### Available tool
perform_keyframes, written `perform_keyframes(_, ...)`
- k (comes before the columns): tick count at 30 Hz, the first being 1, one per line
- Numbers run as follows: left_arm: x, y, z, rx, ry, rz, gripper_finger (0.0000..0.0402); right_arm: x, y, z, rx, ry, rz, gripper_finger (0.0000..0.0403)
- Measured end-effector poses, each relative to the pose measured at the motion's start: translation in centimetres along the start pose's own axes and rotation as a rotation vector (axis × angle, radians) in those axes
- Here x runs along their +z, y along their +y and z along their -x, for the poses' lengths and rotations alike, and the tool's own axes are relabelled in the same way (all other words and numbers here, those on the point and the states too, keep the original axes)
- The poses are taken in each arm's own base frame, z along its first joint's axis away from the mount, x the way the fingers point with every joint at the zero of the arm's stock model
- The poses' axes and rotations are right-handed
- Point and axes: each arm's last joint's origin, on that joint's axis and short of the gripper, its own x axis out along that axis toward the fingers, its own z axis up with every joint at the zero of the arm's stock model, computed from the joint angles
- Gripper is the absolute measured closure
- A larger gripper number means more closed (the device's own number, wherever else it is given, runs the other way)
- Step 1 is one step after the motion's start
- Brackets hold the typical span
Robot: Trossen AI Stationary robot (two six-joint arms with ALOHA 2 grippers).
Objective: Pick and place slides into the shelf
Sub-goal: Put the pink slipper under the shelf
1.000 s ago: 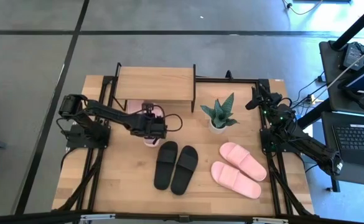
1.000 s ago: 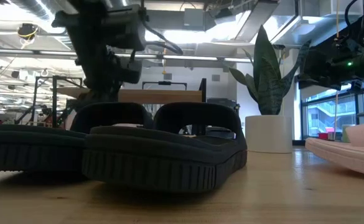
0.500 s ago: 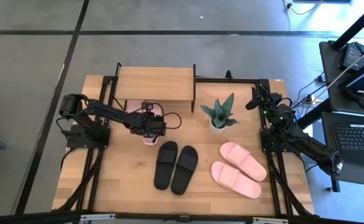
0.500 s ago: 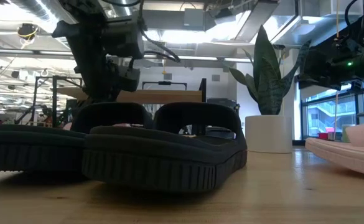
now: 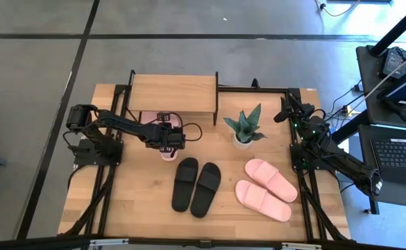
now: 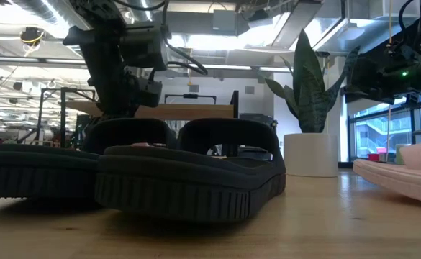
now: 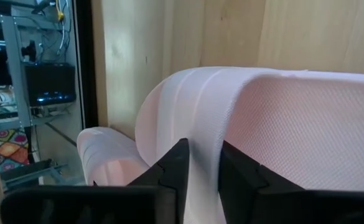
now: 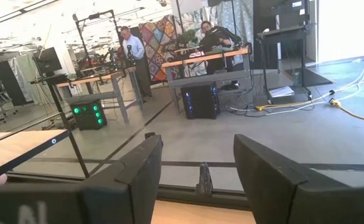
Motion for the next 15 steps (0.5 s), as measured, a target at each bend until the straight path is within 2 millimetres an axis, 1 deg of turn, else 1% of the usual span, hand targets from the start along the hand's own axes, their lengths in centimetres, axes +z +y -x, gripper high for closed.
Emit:
perform_keyframes(10,0.0,0.04,0.01,0.013,0.0,0.018,0.0254,0.0,0.0,0.0,0.0,0.0,0.0,0.0203)
perform_keyframes(15,0.43,0.14,0.41,0.003,-0.016,0.027,0.0237,0.0,0.0,0.0,0.0,0.0,0.0,0.0203)
